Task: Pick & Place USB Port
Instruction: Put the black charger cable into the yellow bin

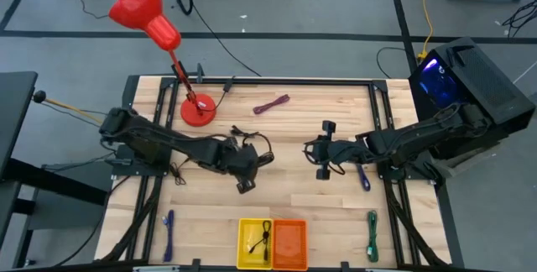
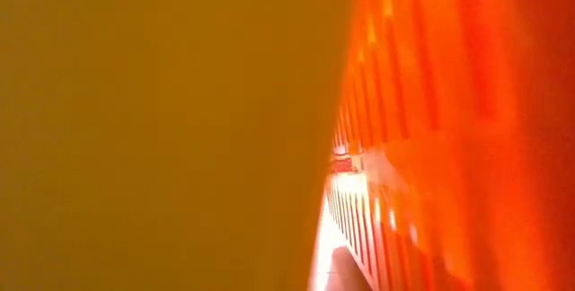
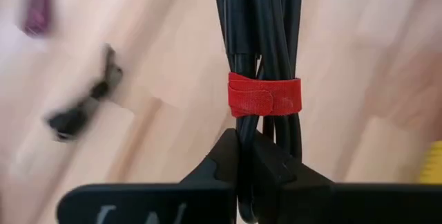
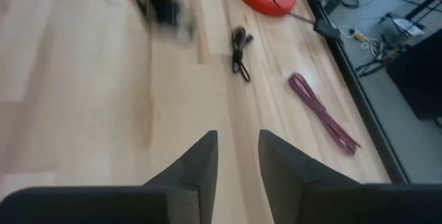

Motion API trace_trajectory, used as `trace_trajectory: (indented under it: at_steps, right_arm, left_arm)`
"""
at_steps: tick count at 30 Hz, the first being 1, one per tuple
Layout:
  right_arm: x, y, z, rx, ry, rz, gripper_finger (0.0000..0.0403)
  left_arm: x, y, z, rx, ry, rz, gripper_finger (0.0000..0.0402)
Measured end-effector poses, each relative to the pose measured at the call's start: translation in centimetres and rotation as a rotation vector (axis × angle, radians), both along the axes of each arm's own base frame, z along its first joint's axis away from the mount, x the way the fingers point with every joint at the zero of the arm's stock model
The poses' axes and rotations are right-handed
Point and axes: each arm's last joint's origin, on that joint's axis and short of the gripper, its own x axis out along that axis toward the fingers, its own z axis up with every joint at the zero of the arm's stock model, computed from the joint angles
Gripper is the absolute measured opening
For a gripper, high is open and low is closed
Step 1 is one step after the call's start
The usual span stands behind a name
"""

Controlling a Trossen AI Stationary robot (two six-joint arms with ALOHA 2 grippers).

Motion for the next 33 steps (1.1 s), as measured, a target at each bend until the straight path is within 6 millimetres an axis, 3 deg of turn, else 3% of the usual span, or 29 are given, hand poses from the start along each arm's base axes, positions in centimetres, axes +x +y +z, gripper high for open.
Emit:
trace_trajectory:
  at_steps: [8,14,20,28,33]
  right_arm:
    - [-1.0,-2.6,-3.1,-0.071,0.059,-0.207,0.0107]
    - [-0.7,-3.7,-3.4,-0.042,0.019,-0.225,0.0107]
    - [0.1,-4.4,-2.5,-0.068,-0.069,-0.219,0.0107]
    - [0.4,-5.4,-2.0,-0.070,-0.123,-0.238,0.0107]
    - [0.4,-5.5,-2.0,-0.070,-0.128,-0.242,0.0107]
  left_arm:
    - [-3.2,-5.2,8.0,0.084,-0.153,-0.017,0.0015]
    - [-5.3,-9.8,10.4,0.066,-0.327,-0.071,0.0015]
    - [-5.8,-14.4,8.7,0.028,-0.423,-0.079,0.0015]
    - [-4.2,-20.2,2.0,-0.058,-0.443,0.051,0.0015]
    - [-3.4,-22.5,-1.9,-0.154,-0.458,0.182,0.0015]
